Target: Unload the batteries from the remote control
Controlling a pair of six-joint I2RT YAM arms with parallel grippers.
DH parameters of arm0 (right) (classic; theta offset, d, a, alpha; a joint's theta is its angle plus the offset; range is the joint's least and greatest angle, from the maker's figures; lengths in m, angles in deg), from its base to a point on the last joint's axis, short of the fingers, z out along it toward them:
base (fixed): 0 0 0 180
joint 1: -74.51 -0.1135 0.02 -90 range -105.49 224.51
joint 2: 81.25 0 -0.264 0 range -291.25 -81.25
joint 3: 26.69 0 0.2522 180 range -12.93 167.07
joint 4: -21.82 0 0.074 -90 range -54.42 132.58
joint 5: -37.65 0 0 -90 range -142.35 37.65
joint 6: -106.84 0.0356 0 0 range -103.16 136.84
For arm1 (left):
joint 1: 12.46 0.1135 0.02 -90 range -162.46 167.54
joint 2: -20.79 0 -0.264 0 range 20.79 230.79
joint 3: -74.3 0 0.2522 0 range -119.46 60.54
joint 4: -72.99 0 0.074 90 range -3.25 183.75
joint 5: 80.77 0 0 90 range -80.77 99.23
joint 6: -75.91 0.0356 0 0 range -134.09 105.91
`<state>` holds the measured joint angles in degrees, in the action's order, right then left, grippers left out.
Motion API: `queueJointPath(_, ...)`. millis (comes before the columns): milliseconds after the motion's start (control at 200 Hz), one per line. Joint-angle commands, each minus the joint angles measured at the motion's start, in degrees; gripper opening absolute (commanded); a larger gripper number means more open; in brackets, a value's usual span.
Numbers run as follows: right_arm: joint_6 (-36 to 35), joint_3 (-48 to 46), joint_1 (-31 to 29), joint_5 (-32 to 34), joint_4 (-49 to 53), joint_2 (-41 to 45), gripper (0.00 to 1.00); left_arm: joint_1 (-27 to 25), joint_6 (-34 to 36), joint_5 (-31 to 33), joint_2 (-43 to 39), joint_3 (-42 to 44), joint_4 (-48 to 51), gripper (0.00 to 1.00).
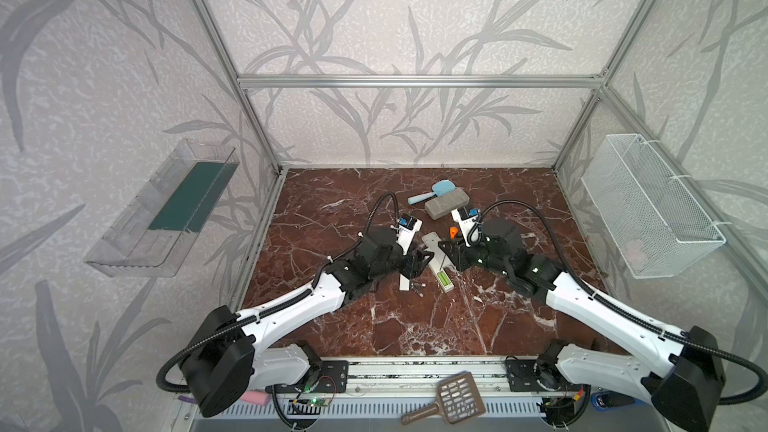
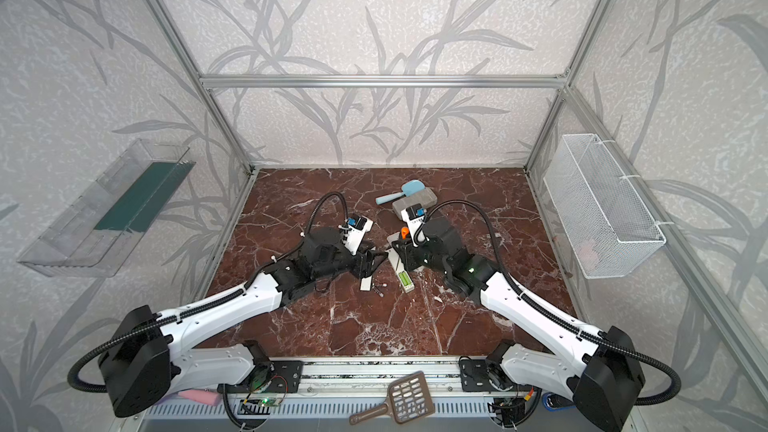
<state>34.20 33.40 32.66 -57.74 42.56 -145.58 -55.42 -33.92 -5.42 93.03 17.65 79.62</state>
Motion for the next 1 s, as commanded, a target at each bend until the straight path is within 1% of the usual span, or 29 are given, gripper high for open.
queueJointPath(0, -6.1, -2.8, -0.4, 3.1, -3.9, 1.3, 0.0, 0.6, -10.0, -2.7, 3.3, 0.2, -1.0, 0.57)
queueJointPath(110, -6.1, -4.5, -0.5, 4.9, -4.3, 1.7, 0.0, 1.8, -12.2, -4.3, 7.5, -1.4, 0.7, 0.54)
queueJointPath(255, -5.2, -5.7, -0.5, 6.8, -2.8, 1.9, 0.0, 5.4, -12.5, -6.3, 14.7, -7.2, 4.4, 0.48)
queueJointPath(410, -3.8, -6.5, -0.5, 8.7, -1.3, 1.9, 0.0, 8.1, -10.8, -7.4, 24.4, -15.4, 7.7, 0.44)
queueJointPath(605, -1.9, -8.2, -0.5, 10.6, -1.3, 2.7, 0.0, 10.3, -7.8, -7.7, 34.4, -24.9, 12.5, 0.44)
queueJointPath(710, -2.0, -8.6, -0.5, 12.0, -1.1, 3.2, 0.0, 10.5, -6.5, -8.5, 38.0, -28.6, 14.3, 0.43)
queueJointPath(805, -1.6, -8.4, -0.3, 13.3, -0.7, 3.4, 0.0, 10.5, -6.5, -10.7, 40.4, -30.6, 15.6, 0.42)
queueJointPath(995, -0.3, -8.4, -0.3, 12.7, -0.3, 4.0, 0.0, 9.9, -9.0, -13.1, 41.3, -29.0, 15.3, 0.39)
